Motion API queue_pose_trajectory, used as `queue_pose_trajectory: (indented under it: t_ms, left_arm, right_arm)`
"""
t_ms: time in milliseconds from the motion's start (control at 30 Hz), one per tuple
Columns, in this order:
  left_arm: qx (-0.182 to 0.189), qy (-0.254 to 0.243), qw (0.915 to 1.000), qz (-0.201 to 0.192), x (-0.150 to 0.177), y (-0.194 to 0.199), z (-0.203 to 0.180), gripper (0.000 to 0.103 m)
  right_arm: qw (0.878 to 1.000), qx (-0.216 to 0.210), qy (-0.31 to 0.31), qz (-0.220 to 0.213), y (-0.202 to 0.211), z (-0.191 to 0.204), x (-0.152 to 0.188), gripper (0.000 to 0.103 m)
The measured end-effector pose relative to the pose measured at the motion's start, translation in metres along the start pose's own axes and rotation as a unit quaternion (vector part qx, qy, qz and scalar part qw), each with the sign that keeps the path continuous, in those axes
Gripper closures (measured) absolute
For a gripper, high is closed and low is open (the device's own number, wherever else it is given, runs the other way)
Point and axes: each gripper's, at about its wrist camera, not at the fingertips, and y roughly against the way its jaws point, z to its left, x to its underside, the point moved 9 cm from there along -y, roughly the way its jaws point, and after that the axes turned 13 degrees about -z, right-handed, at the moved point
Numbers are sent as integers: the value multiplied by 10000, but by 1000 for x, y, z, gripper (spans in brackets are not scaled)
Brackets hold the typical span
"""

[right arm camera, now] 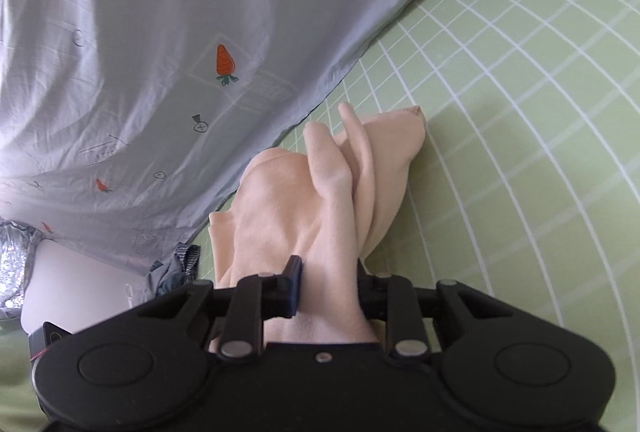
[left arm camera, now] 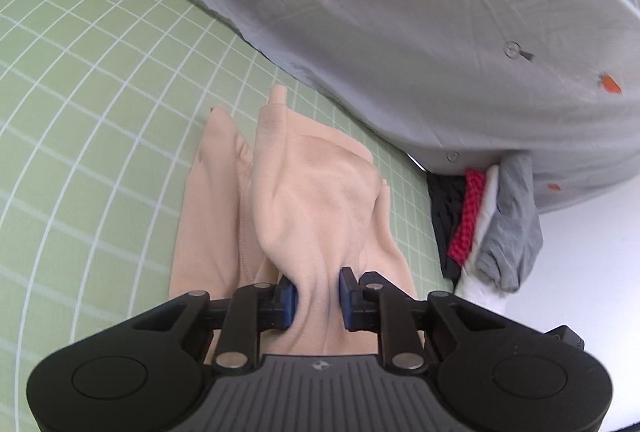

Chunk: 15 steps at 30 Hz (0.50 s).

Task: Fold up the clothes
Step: 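Lift the folded sweater with both grippers and carry it toward the clothes stack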

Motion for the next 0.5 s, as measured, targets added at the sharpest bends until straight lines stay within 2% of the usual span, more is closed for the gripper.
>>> queue_pose_trajectory:
  t_ms: [100,233,333,400,433,467,500]
  left_arm:
    - [-153,-81,9996,208,34,13,-1,79]
    - [-586,-291,9966,504,83,21,9,76]
    - [-883,-415,9939,508,108,27,20,66]
    - [-1035,-519,9925,387,115,33,25,47]
    - [-1126,-594,9913,333,117,34,27,41]
    - [-1167,-646,9906,296,117,36,30,30]
    - [-1191,-690,9901,263,118,37,32,28]
  right_arm:
    - [9999,121,49,49,26,-11,18,78]
    - [9995,283,113,115,60,-26,43,78]
    - [9989,404,162,165,86,-37,61,74]
    - [9980,512,291,206,95,-44,68,66]
    - [9971,579,449,219,98,-46,71,60]
    - [9957,666,618,188,101,-48,72,55]
    - [9944,730,743,159,103,-49,73,46]
